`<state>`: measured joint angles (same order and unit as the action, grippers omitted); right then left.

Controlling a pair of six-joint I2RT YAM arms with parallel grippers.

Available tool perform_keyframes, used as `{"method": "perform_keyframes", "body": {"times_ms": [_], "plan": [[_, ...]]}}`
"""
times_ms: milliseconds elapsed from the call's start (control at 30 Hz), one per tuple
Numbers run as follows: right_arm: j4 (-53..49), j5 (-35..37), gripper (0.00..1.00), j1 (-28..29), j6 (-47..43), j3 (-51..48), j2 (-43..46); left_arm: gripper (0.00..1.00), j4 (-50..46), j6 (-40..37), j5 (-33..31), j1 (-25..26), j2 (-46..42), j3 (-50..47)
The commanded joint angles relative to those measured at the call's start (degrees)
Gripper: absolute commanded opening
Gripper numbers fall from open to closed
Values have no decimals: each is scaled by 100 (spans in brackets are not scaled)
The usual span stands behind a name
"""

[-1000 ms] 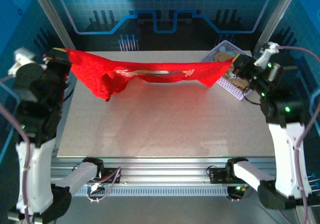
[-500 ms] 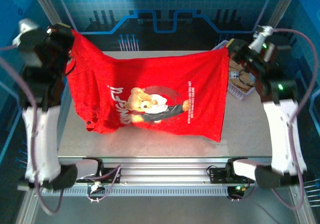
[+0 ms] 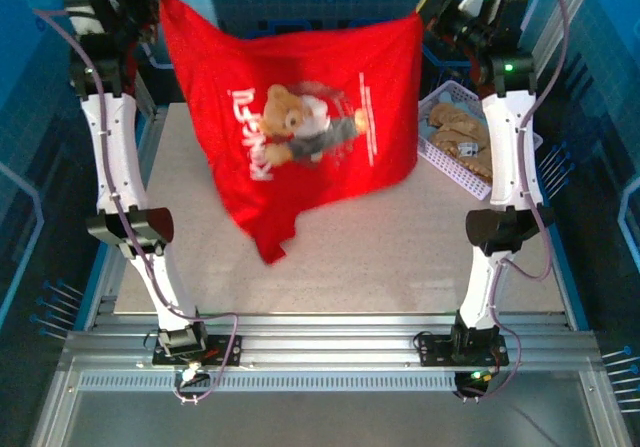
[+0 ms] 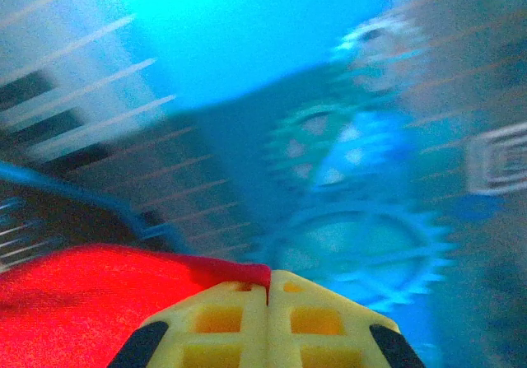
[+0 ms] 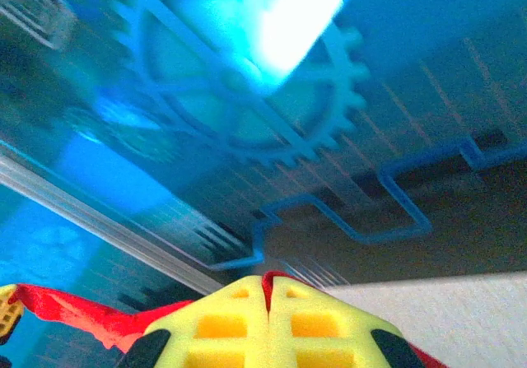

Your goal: Fold and stack the t-shirts

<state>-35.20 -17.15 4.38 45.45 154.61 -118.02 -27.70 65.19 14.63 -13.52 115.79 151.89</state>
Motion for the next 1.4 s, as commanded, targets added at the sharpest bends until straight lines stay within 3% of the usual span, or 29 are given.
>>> {"method": "perform_keyframes", "body": {"times_ms": [0,133,333,467,567,700,800,867,1033,1367], "plan": [[465,-338,0,-314,473,808,-24,0,1316,538,458,-274,-680,468],[682,-453,0,-483,658,479,248,0,1369,319,432,-309,-1760,-477],[139,-701,0,-357,201,-1208,943,0,1095,-45,-84,-194,-4540,-4854],[434,-176,0,77,-166,-4313,2097,0,266,157,-901,202,-6404,-7946],[720,284,0,364,-98,-6334,2595,0,-644,445,-982,507,-7393,-9753],[953,570,0,647,-14,-7921,2432,0,-1291,968,-889,968,-8227,-11748],[532,780,0,754,-126,-8106,1823,0,-942,1438,-354,1265,-8030,-12859],[323,1125,0,790,-146,-8214,1638,0,-676,1581,-62,1463,-7597,-13236],[-666,2364,0,726,-92,-8354,1696,0,-630,1637,-378,2369,-6861,-13058],[-1078,3135,0,496,105,-9472,2794,0,166,2095,-682,3116,-6193,-13019]]}}
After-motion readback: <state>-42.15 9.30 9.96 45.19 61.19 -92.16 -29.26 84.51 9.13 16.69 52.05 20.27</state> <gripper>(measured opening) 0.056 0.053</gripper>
